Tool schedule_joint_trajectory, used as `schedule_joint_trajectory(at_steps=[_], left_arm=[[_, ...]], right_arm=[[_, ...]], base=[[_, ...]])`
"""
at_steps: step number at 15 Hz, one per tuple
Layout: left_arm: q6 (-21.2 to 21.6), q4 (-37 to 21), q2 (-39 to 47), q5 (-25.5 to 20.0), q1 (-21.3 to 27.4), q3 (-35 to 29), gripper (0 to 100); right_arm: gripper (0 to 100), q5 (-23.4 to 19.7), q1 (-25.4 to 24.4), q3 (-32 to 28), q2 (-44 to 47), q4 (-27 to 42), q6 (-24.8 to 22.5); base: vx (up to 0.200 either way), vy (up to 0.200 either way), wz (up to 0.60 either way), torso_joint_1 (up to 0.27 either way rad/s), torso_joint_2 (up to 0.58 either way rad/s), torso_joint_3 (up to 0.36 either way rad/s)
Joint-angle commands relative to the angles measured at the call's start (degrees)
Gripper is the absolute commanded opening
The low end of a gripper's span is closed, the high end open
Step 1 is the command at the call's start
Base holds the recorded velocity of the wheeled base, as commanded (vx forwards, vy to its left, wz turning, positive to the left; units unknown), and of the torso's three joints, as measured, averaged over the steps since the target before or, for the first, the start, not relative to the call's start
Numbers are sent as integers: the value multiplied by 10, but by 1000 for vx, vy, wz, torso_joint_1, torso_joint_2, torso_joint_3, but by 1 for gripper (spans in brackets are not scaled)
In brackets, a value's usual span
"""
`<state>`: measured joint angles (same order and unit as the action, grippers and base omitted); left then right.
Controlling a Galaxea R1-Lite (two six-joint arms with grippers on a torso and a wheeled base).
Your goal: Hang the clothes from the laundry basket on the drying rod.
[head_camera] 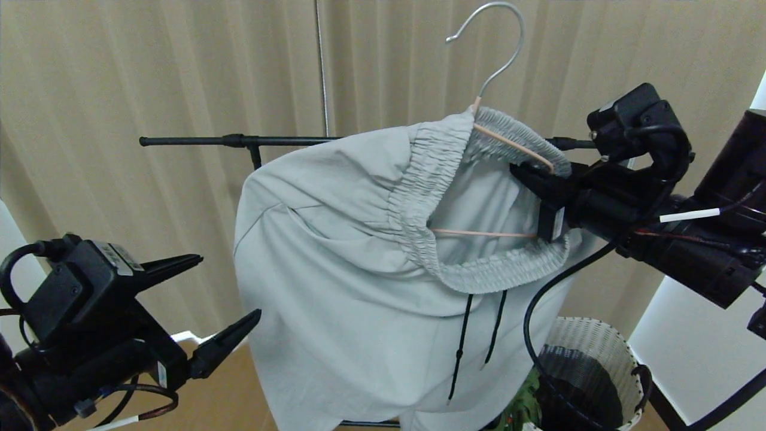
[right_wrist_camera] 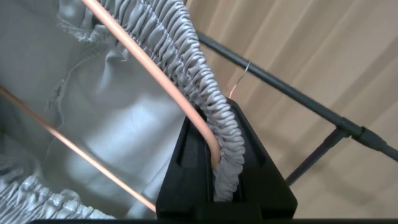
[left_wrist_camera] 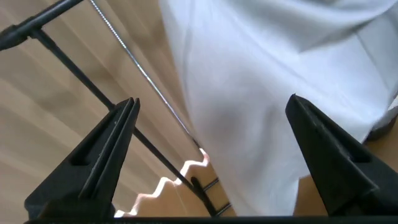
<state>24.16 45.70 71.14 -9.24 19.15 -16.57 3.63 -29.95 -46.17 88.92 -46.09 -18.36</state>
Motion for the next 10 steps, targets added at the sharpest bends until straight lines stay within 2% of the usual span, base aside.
schedule_joint_trajectory(at_steps=[1,9,10], left_arm=[[0,1,25,0,0,-3,100],[-19,2,50,0,0,-13,100],[-18,2,52,0,0,-13,0]], right_arm=[[0,-1,0,1,-17,0,3],[0,-28,-1,6,-38,0,10],[0,-28,-2,6,-39,0,10]], base=[[0,0,0,0,0,0],[0,0,0,0,0,0],[0,0,0,0,0,0]])
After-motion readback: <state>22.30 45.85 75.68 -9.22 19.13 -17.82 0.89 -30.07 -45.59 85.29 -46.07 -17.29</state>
